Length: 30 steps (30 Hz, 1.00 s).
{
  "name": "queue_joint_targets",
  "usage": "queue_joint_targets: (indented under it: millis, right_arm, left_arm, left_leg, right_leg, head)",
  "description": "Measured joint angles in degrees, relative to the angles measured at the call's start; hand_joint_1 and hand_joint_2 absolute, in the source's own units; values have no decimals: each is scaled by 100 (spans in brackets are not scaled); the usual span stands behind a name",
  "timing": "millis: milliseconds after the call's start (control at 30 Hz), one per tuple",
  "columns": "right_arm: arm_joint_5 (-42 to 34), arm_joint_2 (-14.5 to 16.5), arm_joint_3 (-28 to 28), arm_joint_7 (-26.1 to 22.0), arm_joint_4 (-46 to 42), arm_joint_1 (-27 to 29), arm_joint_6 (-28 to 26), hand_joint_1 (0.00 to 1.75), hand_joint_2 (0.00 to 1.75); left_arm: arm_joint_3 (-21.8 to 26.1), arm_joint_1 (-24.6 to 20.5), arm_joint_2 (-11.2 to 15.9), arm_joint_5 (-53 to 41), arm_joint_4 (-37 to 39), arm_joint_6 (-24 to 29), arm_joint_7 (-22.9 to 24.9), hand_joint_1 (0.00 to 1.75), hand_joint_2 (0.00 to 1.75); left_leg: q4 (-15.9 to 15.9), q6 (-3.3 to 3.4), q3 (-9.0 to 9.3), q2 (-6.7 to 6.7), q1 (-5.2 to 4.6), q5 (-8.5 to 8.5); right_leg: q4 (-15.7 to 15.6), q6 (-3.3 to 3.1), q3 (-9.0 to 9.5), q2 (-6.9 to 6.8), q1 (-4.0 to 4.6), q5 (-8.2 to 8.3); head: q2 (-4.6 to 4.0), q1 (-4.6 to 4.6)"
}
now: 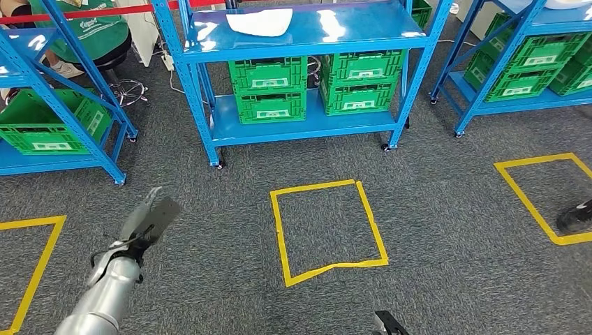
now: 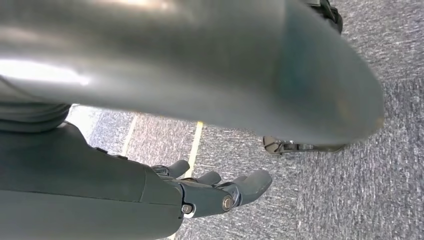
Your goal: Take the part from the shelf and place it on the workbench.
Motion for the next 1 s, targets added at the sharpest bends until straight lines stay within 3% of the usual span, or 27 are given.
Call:
queue_joint_targets:
  millis: [400,533,600,667,733,767,867,933,1000]
  right_arm:
    - [53,34,-301,-168,69,-53,95,0,0]
    - [32,54,-406,-191,97,-81,99,0,0]
    - [15,57,-450,-200,101,-93,104,0,0]
    - [9,58,-485,-216,102,-102,107,0,0]
    - [8,57,-509,-239,108,-101,107,0,0]
    - [8,56,-518,-249,110,-100,106,0,0]
    - [6,69,-524,-269,116,-104,107,0,0]
    - [4,90,-527,-262,121,-109,108,0,0]
    - [2,96,-534,-252,124,-107,109,0,0]
  left_arm:
    - [-2078,-1286,213,832,-140,-107,-13,0,0]
    - [-2667,-1666,221,1116,-152,-163,-16,0,0]
    - [-2878,-1796,219,1238,-169,-185,-18,0,0]
    - [-3023,-1860,222,1313,-170,-207,-20,0,0]
    - [-3139,-1869,225,1356,-166,-231,-28,0,0]
    - [-3185,-1871,225,1369,-165,-239,-34,0,0]
    - [-3272,-1901,227,1380,-168,-241,-44,0,0]
    - [-3313,-1929,233,1383,-168,-242,-48,0,0]
    - [-3364,-1947,227,1394,-168,-249,-52,0,0]
  left_leg:
    - [39,15,-30,-16,-32,-1]
    - [-32,99,-21,19,-16,50]
    - [-117,161,6,80,17,101]
    - [-127,179,5,151,17,106]
    - [-112,163,3,228,23,86]
    - [-95,140,5,265,35,68]
    - [34,10,-7,372,63,-40]
    - [101,-60,-30,419,33,-96]
    - [95,-99,-25,465,24,-110]
  right_leg:
    - [-3,33,-17,0,-38,22]
    - [10,86,-49,-23,-44,17]
    - [343,104,-227,-127,-34,-164]
    - [1097,122,-634,-200,-40,-471]
    - [1619,148,-963,-211,-57,-550]
    - [1551,162,-973,-229,-70,-417]
    - [526,209,-570,-436,-100,149]
    - [244,144,-472,-493,-89,205]
    - [269,29,-509,-400,-82,196]
  head:
    - [-1,-1]
    - [-1,1]
    - [-1,14]
    - [0,24]
    - [-1,25]
    - [-1,25]
    - [0,35]
    - [0,40]
    - [0,36]
